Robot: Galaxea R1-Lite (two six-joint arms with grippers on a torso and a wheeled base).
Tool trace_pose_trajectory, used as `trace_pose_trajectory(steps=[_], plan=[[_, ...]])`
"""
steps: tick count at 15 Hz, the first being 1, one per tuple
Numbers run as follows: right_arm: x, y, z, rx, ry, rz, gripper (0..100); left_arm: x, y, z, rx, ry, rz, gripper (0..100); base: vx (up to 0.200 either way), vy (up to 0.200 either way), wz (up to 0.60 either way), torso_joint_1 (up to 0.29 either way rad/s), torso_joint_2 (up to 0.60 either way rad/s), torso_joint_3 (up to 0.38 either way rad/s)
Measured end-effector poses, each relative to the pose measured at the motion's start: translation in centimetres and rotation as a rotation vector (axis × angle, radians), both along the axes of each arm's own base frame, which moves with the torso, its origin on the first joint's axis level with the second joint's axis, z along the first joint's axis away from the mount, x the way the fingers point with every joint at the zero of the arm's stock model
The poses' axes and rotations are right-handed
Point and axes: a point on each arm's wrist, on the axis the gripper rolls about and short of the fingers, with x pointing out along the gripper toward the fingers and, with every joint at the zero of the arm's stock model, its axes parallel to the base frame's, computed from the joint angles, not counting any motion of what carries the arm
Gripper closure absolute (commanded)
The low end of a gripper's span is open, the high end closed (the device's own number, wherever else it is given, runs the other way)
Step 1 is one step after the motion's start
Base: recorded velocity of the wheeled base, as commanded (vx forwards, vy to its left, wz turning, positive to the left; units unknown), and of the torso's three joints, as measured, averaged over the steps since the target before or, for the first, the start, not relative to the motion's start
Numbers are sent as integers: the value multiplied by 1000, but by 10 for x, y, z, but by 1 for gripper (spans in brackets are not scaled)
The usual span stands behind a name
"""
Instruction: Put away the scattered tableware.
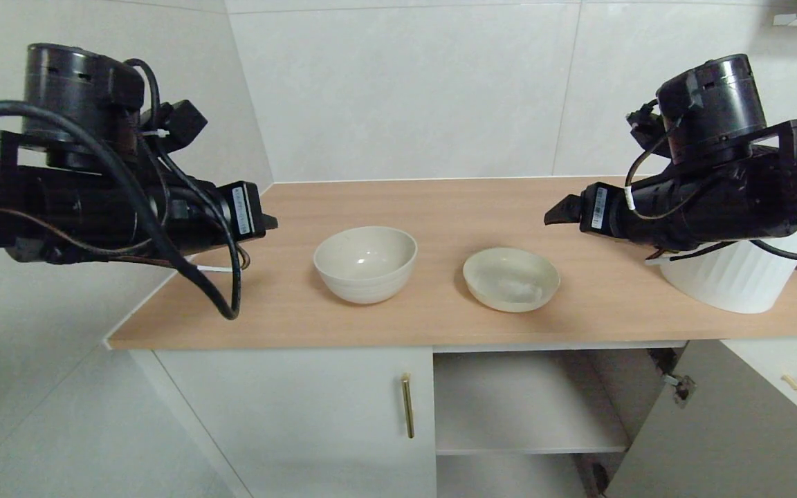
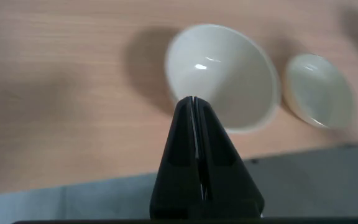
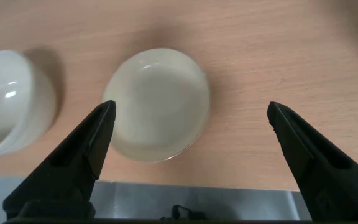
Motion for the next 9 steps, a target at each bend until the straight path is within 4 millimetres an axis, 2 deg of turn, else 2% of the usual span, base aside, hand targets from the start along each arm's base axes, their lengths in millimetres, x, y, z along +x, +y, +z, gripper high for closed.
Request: trace_pose_trajectory(steps=[2,3,9], plan=[[3,1,-4,-10,8,-12,0,9,0,-5,10,14,19,100,0,0,0,0,0,0],[4,1,-5,-10,9,-13,0,11,0,-7,12,20,19,0,0,0,0,0,0,0],[8,3,-9,-12,14,-12,0,30,-9,-21,24,58,12,0,0,0,0,0,0,0]])
